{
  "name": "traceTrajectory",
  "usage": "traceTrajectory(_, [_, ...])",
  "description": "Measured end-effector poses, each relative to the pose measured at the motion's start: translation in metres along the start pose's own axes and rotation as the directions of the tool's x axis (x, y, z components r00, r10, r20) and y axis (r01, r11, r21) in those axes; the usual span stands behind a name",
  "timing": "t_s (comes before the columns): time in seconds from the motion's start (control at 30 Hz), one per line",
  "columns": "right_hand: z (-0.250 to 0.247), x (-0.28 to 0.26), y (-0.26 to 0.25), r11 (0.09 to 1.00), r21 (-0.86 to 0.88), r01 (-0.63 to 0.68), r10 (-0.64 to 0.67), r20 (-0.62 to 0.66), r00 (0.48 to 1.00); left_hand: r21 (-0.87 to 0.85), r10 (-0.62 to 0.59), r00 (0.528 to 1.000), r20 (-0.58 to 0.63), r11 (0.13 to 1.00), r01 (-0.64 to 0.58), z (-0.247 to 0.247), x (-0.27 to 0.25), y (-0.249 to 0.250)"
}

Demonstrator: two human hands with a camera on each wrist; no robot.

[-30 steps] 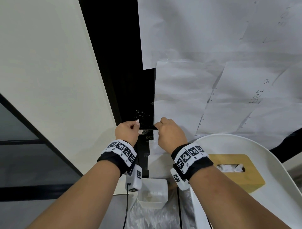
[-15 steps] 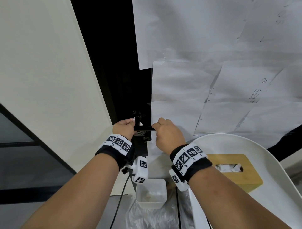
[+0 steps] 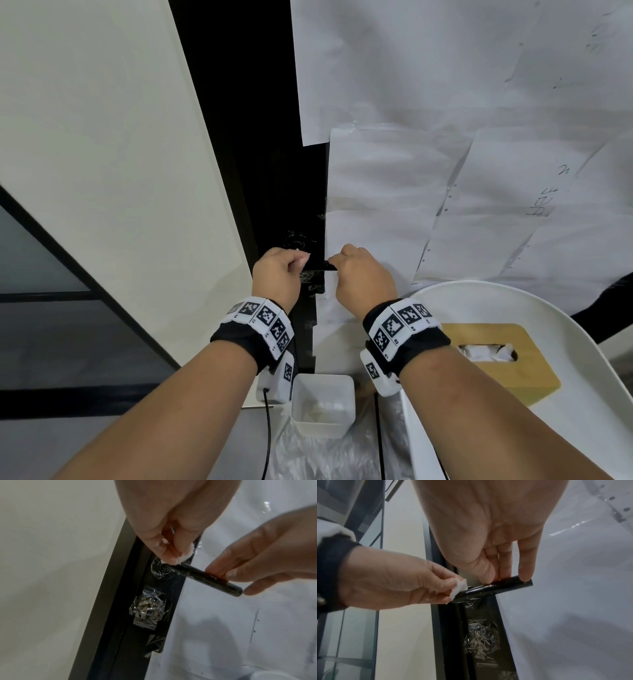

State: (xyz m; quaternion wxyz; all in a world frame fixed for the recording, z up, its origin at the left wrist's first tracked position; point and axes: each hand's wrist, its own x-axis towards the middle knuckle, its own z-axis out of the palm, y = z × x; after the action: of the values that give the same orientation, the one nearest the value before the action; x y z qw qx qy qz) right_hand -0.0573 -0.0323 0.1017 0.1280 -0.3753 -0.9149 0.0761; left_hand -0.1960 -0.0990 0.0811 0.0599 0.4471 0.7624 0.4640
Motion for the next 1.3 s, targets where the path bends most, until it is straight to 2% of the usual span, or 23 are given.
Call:
traceTrajectory(0.1, [-0.002,-0.001,-0.005,1.0,-0.012,-0.014,0.014,-0.012,1.0,0.049,0.039,0.996,0.085,0.998,-0.044,-0.002,0.002,0.001])
traceTrajectory(0.2, [-0.003,-0.001,-0.004,0.998,-0.051,-0.03,0.028,-0.044,0.999,0.202,0.075,0.993,0.091,0.975,-0.092,-0.009,0.007,-0.003])
traceTrajectory(0.33, [-0.001,-0.001,0.004,0.997,-0.076,-0.032,0.027,-0.07,0.997,0.262,0.166,0.98,0.108,0.946,-0.189,-0.007,0.008,-0.005])
traceTrajectory(0.47, [0.002,0.002,0.005,0.998,-0.027,-0.049,0.047,-0.069,0.997,0.381,0.196,0.96,0.202,0.887,-0.262,0.0,0.014,-0.006])
traceTrajectory(0.53, [0.002,0.004,0.007,0.997,0.011,-0.076,0.077,-0.079,0.994,0.319,0.185,0.957,0.225,0.914,-0.252,0.003,0.014,-0.002])
traceTrajectory(0.6, [0.003,0.007,0.01,0.99,0.075,-0.116,0.123,-0.097,0.988,0.173,0.182,0.961,0.21,0.96,-0.22,0.006,0.01,0.006])
traceTrajectory(0.67, [0.004,0.008,0.013,0.985,0.115,-0.127,0.141,-0.123,0.982,0.036,0.158,0.976,0.151,0.986,-0.165,0.007,0.007,0.011])
traceTrajectory(0.73, [0.006,0.009,0.012,0.99,0.116,-0.086,0.104,-0.165,0.981,-0.064,0.079,0.994,0.08,0.995,-0.074,0.005,0.008,0.013])
traceTrajectory(0.8, [0.007,0.009,0.007,0.987,0.155,-0.047,0.077,-0.197,0.977,-0.151,-0.005,0.996,0.091,0.988,0.019,0.002,0.01,0.014])
traceTrajectory(0.87, [0.009,0.01,0.002,0.979,0.199,-0.047,0.088,-0.2,0.976,-0.269,-0.04,0.986,0.162,0.96,0.083,-0.001,0.01,0.016])
traceTrajectory(0.93, [0.012,0.012,-0.003,0.968,0.242,-0.065,0.114,-0.196,0.974,-0.339,-0.048,0.975,0.215,0.933,0.121,-0.003,0.01,0.015])
traceTrajectory(1.07, [0.019,0.014,-0.009,0.968,0.246,-0.045,0.105,-0.237,0.966,-0.406,-0.067,0.972,0.226,0.9,0.157,-0.006,0.014,0.012])
traceTrajectory(1.17, [0.024,0.012,-0.008,0.994,0.113,-0.004,0.03,-0.231,0.972,-0.301,-0.039,0.981,0.191,0.949,0.096,-0.008,0.016,0.005])
traceTrajectory(1.23, [0.023,0.011,-0.008,0.999,0.041,0.005,0.005,-0.231,0.973,-0.097,0.032,0.987,0.159,0.995,-0.017,-0.01,0.019,-0.003])
traceTrajectory(1.3, [0.022,0.013,-0.013,1.0,0.013,0.014,-0.01,-0.232,0.973,0.101,0.115,0.98,0.161,0.986,-0.133,-0.012,0.021,-0.011])
